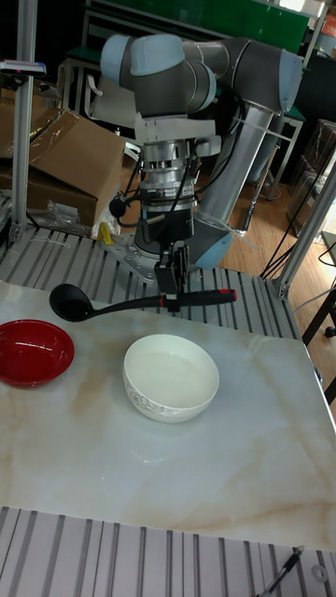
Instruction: Scoop water with a large spoon from one bowl to another
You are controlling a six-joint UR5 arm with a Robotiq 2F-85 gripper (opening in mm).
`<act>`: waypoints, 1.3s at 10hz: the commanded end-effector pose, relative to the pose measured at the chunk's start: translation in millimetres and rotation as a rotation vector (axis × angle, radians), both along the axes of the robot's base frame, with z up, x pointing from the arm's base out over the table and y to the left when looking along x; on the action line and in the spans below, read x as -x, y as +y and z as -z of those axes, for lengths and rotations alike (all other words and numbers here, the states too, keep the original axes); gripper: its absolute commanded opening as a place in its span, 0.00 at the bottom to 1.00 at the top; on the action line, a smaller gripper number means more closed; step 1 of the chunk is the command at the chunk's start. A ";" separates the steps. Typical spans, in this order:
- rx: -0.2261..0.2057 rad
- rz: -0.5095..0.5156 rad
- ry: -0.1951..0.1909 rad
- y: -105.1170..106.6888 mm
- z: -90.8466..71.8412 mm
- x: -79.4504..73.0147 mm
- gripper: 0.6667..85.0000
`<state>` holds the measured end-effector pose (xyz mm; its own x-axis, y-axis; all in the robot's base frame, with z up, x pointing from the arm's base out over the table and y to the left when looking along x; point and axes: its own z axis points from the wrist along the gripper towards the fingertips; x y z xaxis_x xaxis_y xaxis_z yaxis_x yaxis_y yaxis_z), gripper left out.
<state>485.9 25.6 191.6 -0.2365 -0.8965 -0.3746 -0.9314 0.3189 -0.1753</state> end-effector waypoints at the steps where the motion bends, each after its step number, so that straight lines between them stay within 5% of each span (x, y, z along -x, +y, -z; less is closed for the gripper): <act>1: 0.007 -0.010 -0.008 -5.5 -3.6 -6.4 0.01; 9: -0.029 -0.052 0.027 -21.8 -5.5 -23.7 0.01; 13: -0.010 -0.038 0.003 -27.3 -2.7 -32.8 0.01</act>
<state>512.3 -1.9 192.9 -0.2053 -0.9058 -0.3705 -0.9470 0.2794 -0.1585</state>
